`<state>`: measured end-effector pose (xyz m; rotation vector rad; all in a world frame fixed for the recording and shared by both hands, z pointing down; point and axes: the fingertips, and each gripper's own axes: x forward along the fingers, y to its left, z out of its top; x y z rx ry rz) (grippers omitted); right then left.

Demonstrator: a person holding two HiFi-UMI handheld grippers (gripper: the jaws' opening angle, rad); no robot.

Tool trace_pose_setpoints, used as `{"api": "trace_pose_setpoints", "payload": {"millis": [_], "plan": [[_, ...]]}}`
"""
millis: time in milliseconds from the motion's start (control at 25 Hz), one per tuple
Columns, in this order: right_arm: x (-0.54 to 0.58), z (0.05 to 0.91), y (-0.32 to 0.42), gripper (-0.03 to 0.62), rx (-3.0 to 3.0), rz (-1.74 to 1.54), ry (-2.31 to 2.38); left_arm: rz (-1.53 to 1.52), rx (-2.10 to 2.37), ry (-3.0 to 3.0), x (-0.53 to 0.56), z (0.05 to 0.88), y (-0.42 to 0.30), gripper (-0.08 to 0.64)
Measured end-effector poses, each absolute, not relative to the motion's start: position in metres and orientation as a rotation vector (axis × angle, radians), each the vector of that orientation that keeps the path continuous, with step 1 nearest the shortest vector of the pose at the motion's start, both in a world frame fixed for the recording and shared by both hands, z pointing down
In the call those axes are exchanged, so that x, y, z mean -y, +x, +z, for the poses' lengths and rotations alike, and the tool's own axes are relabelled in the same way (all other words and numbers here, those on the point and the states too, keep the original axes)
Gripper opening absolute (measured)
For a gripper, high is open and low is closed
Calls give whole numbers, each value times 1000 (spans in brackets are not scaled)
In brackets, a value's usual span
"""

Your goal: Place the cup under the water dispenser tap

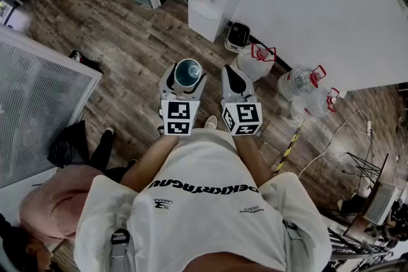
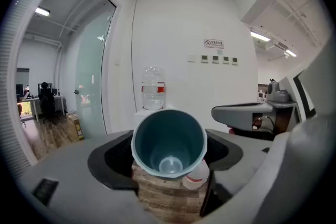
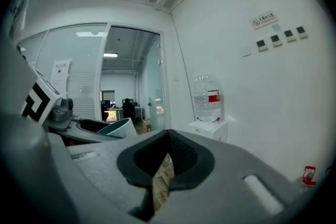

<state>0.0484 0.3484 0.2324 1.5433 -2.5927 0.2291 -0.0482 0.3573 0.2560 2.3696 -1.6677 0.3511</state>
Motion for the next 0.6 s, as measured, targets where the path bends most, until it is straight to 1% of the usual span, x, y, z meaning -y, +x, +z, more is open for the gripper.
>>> {"api": "trace_pose_setpoints", "payload": {"millis": [600], "plan": [[-318, 246, 71, -2, 2626, 271, 1518, 367, 1686, 2349, -330, 268, -25, 368]]}}
